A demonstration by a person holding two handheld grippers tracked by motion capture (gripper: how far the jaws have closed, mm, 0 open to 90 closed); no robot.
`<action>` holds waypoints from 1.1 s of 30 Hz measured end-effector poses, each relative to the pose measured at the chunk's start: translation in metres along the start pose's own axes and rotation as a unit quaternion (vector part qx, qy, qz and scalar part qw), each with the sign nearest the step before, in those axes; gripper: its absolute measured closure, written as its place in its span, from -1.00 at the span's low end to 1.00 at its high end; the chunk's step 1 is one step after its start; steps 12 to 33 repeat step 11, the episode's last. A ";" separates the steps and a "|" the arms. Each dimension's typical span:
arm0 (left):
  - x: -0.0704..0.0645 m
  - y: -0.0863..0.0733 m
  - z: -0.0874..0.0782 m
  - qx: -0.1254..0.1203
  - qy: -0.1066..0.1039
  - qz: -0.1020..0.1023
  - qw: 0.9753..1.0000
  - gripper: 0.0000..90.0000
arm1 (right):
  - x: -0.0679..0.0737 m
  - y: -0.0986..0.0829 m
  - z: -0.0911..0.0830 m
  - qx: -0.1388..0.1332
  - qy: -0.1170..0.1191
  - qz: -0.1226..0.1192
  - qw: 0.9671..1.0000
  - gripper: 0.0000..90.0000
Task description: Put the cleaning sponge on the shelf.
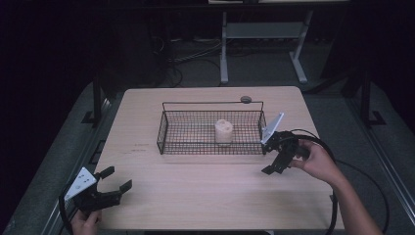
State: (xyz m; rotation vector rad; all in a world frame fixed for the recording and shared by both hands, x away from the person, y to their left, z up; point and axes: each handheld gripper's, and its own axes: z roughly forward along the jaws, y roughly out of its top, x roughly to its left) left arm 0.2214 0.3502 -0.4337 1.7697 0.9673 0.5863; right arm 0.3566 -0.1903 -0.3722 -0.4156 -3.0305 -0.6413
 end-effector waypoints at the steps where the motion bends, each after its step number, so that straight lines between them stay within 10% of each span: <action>1: 0.000 0.000 0.000 0.000 0.000 -0.001 1.000 -0.69 | 0.001 -0.001 0.000 -0.001 0.000 0.000 1.000 -0.66; 33: 0.000 0.000 0.001 0.001 -0.001 0.001 1.000 -0.69 | 0.014 -0.009 0.010 -0.007 0.005 0.002 1.000 -0.68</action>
